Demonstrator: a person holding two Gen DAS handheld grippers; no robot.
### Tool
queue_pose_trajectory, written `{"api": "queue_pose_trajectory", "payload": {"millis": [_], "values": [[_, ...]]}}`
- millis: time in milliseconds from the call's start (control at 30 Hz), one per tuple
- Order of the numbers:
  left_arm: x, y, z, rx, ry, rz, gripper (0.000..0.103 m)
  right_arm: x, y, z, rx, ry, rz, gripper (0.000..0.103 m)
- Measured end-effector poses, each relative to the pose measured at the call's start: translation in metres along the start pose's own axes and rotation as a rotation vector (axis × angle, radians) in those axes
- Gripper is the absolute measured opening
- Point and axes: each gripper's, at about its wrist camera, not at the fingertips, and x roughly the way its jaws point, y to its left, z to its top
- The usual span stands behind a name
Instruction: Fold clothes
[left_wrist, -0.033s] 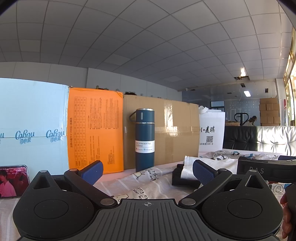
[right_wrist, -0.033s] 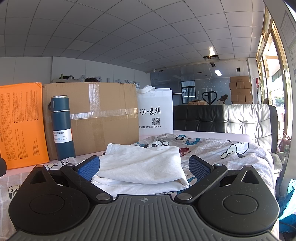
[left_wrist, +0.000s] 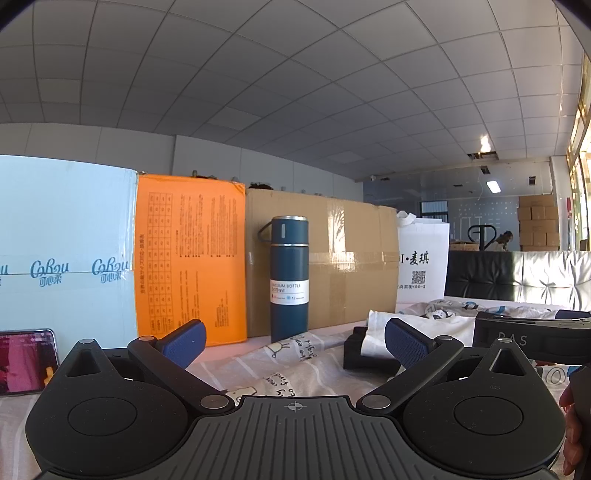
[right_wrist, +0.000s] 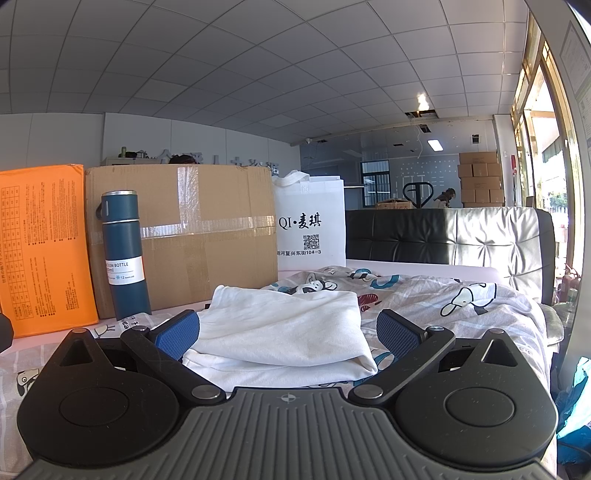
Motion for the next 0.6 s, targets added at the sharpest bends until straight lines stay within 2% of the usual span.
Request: {"api": "queue_pose_trajectory", "payload": {"millis": [600], "values": [[0.0002,0.001,0.0024,-0.002,-0.002,0.004,0.103,-0.0046,0.0017,0.0014,0.021,-0.042,0.059,0.103]]}}
